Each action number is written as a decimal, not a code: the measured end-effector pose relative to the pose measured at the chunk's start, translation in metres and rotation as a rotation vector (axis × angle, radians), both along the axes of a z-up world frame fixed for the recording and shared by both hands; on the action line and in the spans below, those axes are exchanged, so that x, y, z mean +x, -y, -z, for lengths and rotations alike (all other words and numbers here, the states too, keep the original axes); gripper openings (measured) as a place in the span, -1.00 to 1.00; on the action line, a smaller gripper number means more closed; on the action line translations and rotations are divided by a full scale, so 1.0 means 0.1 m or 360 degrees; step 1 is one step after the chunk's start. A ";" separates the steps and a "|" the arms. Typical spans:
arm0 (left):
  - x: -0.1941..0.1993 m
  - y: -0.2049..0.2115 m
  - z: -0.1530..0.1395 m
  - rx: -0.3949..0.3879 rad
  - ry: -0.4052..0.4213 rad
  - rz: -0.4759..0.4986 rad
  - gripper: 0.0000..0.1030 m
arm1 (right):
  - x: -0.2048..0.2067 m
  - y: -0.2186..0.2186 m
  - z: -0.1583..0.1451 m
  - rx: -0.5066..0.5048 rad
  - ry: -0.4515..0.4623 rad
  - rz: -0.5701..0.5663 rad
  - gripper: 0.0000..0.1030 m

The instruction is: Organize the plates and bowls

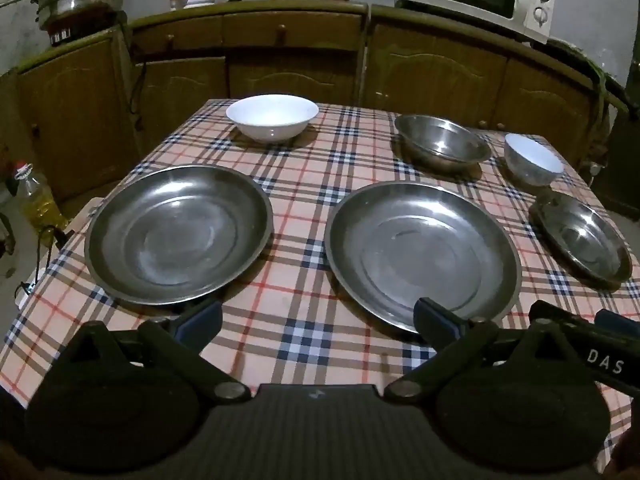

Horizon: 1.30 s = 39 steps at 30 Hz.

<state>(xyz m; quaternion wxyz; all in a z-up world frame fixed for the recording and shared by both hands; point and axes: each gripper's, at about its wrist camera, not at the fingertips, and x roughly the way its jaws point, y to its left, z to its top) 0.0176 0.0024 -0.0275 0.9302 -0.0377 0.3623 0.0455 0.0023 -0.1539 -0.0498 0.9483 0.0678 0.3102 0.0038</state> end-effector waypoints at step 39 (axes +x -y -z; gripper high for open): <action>0.56 -0.05 0.22 -0.0047 -0.0068 0.0063 1.00 | 0.45 0.20 0.21 -0.0040 -0.0015 -0.0055 1.00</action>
